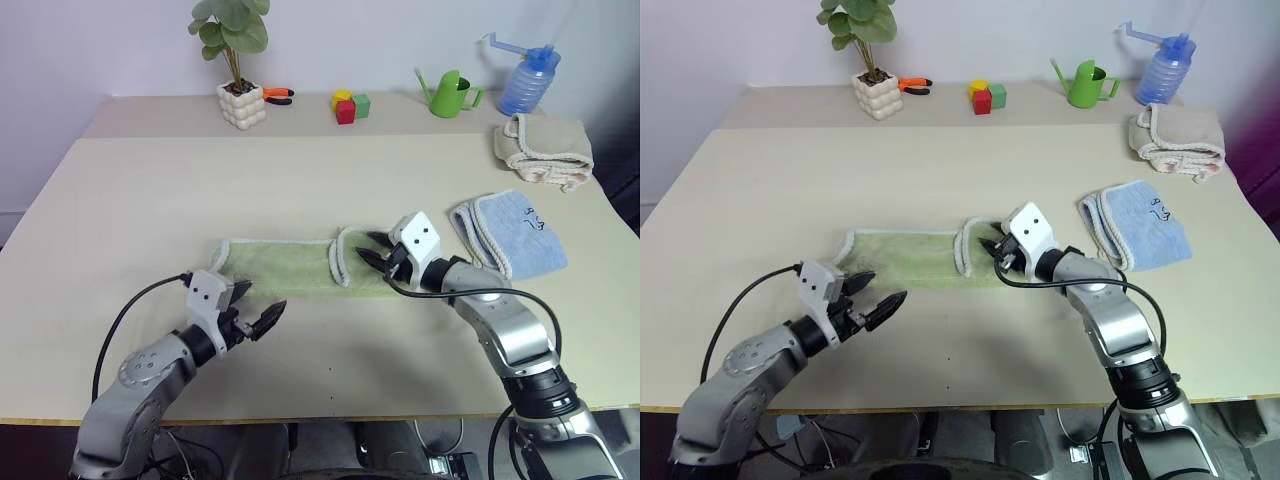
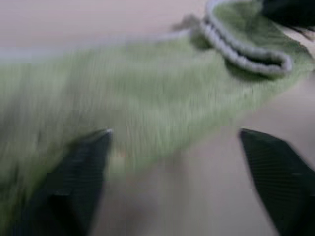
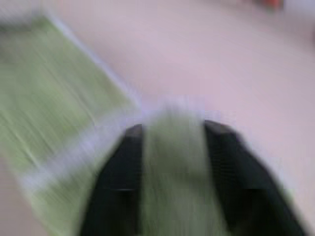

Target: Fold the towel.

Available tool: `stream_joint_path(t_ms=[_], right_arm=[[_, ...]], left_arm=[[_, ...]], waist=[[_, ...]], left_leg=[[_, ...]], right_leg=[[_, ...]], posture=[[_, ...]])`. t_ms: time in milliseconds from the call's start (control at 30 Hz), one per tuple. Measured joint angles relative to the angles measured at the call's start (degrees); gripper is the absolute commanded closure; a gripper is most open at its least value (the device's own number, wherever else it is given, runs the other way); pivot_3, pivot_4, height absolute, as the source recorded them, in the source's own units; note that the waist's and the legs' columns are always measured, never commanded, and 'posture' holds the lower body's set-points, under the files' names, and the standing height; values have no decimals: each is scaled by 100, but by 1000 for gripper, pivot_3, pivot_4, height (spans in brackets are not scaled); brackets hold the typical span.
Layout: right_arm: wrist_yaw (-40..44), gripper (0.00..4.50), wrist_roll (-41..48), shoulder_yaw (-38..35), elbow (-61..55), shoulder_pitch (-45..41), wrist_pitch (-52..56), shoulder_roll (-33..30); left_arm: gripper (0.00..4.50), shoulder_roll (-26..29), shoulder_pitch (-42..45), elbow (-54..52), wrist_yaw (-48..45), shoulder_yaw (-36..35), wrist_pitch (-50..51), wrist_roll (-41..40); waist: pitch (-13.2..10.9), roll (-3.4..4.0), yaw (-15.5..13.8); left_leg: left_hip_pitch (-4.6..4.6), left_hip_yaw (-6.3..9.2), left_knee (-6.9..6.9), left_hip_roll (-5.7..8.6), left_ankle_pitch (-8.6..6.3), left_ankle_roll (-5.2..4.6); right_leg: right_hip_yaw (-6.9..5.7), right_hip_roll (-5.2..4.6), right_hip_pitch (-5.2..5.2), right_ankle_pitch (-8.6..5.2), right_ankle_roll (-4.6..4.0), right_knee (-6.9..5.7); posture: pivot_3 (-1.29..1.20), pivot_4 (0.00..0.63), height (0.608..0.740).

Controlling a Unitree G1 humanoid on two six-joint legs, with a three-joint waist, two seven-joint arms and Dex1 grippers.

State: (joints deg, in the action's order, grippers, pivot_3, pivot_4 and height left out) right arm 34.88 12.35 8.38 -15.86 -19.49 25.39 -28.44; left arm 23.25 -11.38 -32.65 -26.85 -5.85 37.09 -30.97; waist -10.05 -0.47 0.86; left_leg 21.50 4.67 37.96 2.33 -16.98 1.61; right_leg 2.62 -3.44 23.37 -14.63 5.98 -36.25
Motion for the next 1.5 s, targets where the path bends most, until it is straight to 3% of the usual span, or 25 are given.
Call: stream_joint_path(t_ms=[67, 100, 400, 667, 800, 1000, 1267, 1500], right_arm=[[261, 288, 18, 79, -154, -122, -24, -90], [395, 19, 9, 185, -208, -165, -32, -153], [592, 19, -480, 713, -138, -156, -401, -171], [588, 19, -720, 920, -112, 114, -587, -75], [578, 0, -799, 938, -154, 172, -607, -54], [570, 0, -984, 961, -205, 324, -620, -49], [534, 0, -1097, 984, -263, 495, -604, -25], [533, 0, -1115, 942, -250, 494, -612, -18]], left_arm=[[0, -209, -179, -103, 173, -338, 244, -487], [0, -305, -267, -114, 272, -510, 374, -719], [0, -1090, -59, 32, 1851, -1486, 1404, -2621], [0, -1516, 736, 654, 3467, -1973, 1380, -3789], [1243, -1473, 1106, 1052, 3814, -1983, 1243, -3820], [4419, -1575, 1192, 1366, 4053, -2008, 914, -3804], [4473, -1537, 1203, 1355, 3990, -2337, 225, -4044], [4473, -500, 1363, 1350, 3379, -2744, -190, -3873]], waist=[[0, -1, -7], [0, -1, -6], [2, 1, -18], [4, 2, -6], [6, 4, -13], [4, 0, -24], [2, -4, -25], [0, -6, -22]], left_leg=[[0, 4, 1, 0, 0, 0], [0, 4, 1, 0, -1, -1], [-4, 10, 3, 1, 0, 1], [-12, 11, 4, 1, 3, 7], [-12, 11, 3, 1, 5, 10], [-5, 11, 3, 2, 5, 11], [-3, 11, 3, 2, 5, 11], [-1, 9, 2, 3, 5, 11]], right_leg=[[-5, -1, -4, 0, -1, 4], [-5, -2, -4, 0, 0, 4], [-9, -2, -8, 0, -1, 4], [-10, 3, -14, 1, -3, 2], [-10, 8, -14, 1, -4, 1], [-9, 4, -10, 1, -4, 4], [-10, 3, -8, 0, -6, 6], [-10, 7, -7, -6, -16, 9]], posture=[[0, 150, 727], [0, 150, 727], [0, 150, 727], [0, 150, 727], [0, 150, 727], [0, 150, 727], [0, 150, 727], [0, 150, 727]])
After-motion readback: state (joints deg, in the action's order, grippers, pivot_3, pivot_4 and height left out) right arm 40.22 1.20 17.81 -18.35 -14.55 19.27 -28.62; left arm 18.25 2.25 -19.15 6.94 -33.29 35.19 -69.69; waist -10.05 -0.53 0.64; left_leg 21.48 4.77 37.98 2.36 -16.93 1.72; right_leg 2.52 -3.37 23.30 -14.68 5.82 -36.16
